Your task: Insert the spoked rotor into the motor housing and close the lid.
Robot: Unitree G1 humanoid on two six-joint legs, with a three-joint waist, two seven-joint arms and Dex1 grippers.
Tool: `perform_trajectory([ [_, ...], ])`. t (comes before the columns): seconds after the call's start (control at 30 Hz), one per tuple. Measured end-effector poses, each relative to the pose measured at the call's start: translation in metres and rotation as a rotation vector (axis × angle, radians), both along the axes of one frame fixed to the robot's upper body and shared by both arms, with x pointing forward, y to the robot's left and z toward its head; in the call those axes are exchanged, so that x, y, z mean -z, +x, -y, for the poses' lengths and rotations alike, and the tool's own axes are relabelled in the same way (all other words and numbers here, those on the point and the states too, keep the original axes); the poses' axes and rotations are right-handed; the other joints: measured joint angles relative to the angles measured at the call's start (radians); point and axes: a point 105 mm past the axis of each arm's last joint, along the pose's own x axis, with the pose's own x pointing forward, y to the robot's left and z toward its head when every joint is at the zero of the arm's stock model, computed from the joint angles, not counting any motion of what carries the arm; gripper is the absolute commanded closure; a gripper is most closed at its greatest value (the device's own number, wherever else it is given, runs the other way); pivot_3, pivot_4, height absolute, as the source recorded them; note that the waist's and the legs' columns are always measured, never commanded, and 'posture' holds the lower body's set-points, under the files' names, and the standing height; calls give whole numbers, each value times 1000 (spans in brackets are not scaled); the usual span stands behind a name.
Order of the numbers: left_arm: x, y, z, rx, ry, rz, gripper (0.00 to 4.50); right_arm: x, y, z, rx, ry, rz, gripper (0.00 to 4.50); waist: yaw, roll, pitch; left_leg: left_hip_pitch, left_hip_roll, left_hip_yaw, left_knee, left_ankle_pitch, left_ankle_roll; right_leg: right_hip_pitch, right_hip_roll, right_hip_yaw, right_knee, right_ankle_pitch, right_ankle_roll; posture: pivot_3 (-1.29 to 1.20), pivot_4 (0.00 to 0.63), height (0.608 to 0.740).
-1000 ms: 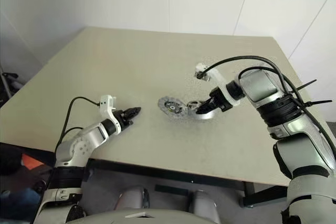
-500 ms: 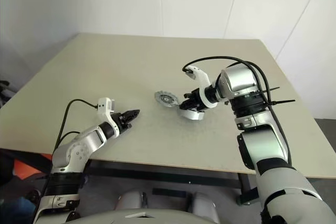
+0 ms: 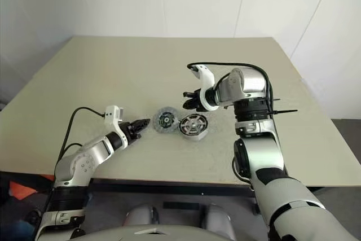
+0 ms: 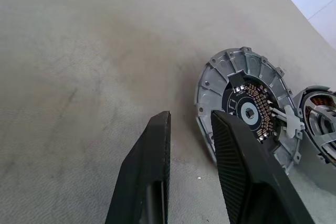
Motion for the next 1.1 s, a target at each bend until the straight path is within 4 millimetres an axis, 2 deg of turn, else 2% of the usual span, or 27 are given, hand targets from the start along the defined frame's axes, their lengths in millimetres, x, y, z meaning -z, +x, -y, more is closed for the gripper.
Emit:
perform_trajectory([
  [0.07,0,0,0,1,0,0,3189,-1,1,1,6,-4,5,4496,9,0,0,-7,1,0,-6,1,-3,-10,2,0,3,1,-10,0,0,740],
  [0.13,-3,0,1,4,0,12,3189,-4,1,0,-1,-1,29,4496,18,0,0,-14,1,0,-7,2,-5,-20,2,-1,11,0,-9,0,0,740],
  [0.23,-4,1,1,5,0,15,3189,-20,8,0,-49,-13,166,4496,31,0,0,-14,3,0,-8,0,-8,-21,3,-2,12,-3,-10,0,0,740],
  [0.37,-5,2,1,3,2,18,3189,-73,24,-3,-276,-48,669,4496,33,0,0,-13,3,0,-7,-1,-8,-19,2,-1,11,-7,-12,0,0,740],
  [0.4,-6,3,1,5,2,21,3189,-87,22,-2,-401,-86,819,4496,36,0,0,-13,3,0,-6,-1,-8,-19,2,-1,11,-7,-12,0,0,740],
  [0.47,-7,4,0,3,4,24,3189,-98,10,7,-686,-213,1035,4496,45,-1,0,-11,3,1,-5,-2,-6,-15,2,-2,11,-11,-6,0,0,740],
  [0.5,-7,4,-1,0,6,25,3189,-96,4,15,-825,-292,1096,4496,50,-2,-1,-11,3,1,-3,-3,-5,-14,2,-2,11,-11,-5,0,0,740],
  [0.57,-7,5,-3,-3,8,24,3189,-73,-6,46,-1115,-489,1100,4496,58,-4,-1,-11,4,1,4,-6,0,-11,2,-2,12,-12,-5,0,0,740],
  [0.67,-5,7,-8,-13,13,14,3189,-24,-20,89,-1394,-625,918,4496,54,-4,-1,-12,3,1,10,-8,4,-11,1,-2,13,-9,-8,0,0,740],
  [0.77,-8,13,-8,-13,9,25,3189,-1,-34,110,-1596,-668,794,4496,38,-4,-1,-13,4,1,13,-8,4,-11,2,-2,14,-9,-6,0,0,740],
  [0.87,-11,16,-6,-7,5,38,3189,1,-39,114,-1683,-685,782,3966,21,-4,-1,-14,6,1,14,-7,5,-10,2,-2,15,-8,-7,0,0,740],
  [1.03,-9,15,-5,-4,6,32,3189,6,-45,103,-1762,-656,841,2297,12,-4,-1,-14,7,0,14,-6,8,-10,2,-3,15,-6,-11,0,0,740],
  [1.1,-9,15,-5,-4,6,31,3189,13,-50,97,-1796,-627,859,2297,13,-4,-1,-14,7,0,14,-6,9,-11,2,-3,15,-5,-14,0,0,740],
])
